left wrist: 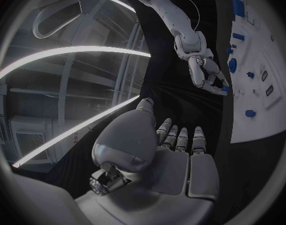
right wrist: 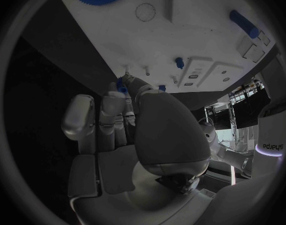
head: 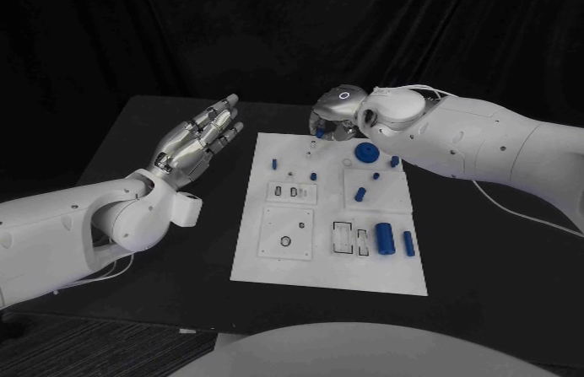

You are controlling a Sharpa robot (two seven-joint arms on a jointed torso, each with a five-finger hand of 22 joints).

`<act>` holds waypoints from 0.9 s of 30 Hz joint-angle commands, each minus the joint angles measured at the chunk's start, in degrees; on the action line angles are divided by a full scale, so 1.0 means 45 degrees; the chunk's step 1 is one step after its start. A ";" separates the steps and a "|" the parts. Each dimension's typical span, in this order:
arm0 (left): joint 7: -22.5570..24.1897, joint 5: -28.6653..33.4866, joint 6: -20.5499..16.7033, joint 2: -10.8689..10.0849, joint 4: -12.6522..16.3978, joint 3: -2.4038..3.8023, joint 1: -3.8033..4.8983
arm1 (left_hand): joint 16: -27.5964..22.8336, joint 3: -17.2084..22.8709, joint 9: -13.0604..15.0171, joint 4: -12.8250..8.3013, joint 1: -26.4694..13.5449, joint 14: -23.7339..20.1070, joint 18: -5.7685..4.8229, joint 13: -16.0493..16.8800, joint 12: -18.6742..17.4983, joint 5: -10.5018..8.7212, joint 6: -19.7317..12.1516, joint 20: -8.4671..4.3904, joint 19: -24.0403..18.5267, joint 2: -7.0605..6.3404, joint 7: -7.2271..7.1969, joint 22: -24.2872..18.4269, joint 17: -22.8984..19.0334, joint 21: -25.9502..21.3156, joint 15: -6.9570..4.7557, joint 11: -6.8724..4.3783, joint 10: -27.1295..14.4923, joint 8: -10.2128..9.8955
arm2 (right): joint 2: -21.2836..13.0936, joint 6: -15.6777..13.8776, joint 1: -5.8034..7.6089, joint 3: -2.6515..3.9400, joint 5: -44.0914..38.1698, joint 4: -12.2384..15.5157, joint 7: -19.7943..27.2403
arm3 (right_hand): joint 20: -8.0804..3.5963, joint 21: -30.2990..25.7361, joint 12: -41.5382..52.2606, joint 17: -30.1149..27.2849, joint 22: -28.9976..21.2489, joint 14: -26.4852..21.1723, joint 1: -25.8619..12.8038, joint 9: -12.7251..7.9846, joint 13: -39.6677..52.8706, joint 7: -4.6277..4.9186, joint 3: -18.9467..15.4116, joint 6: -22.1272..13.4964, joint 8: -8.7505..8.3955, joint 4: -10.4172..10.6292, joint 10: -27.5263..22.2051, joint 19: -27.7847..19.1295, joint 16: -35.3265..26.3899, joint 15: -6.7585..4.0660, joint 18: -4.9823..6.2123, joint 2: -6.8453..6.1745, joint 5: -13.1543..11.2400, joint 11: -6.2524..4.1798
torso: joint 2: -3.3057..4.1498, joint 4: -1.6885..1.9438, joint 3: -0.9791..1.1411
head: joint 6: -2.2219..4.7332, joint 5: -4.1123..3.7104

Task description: Assemble the parts on the task board

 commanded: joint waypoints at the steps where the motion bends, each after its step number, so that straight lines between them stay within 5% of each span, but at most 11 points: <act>1: 0.1214 -0.0042 0.0268 0.0030 0.0001 0.0013 0.0034 | -0.0045 0.0101 0.0006 -0.0001 0.0138 0.0018 0.0071 -0.0013 0.0021 0.0065 -0.0034 0.0065 0.0015 0.0010 0.0082 -0.0017 -0.0021 -0.0043 0.0067 0.0093 0.0028 -0.0029 | 0.0060 0.0053 -0.0068 0.0007 -0.0027 -0.0094 -0.0252 | 0.0058 0.0070 -0.0047 0.0018 0.0007 -0.0007 0.0008 0.0013 0.0014 0.0088 0.0047 0.0027 0.0038 0.0021 -0.0047 0.0018 0.0065 0.0087 -0.0123 -0.0035 -0.0038 0.0066 | -0.0044 0.0009 -0.0018 | 0.0002 -0.0009; 27: 0.1045 -0.0044 0.0488 0.0134 -0.0155 0.0012 0.0032 | -0.0045 0.0130 0.0018 -0.0008 0.0191 0.0018 0.0073 -0.0015 0.0012 0.0172 0.0050 0.0082 0.0015 0.0025 0.0138 -0.0017 -0.0021 -0.0043 0.0087 0.0143 0.0030 -0.0006 | 0.0439 -0.0297 -0.0319 0.0010 -0.0027 -0.0600 -0.0402 | 0.0117 0.0160 -0.0057 0.0097 0.0182 -0.0060 -0.0070 0.0058 0.0013 0.0119 0.0096 -0.0186 -0.0113 0.0094 -0.0200 -0.0005 0.0084 0.0141 -0.0147 -0.0065 -0.0034 0.0126 | -0.0150 -0.0032 -0.0058 | 0.0002 -0.0011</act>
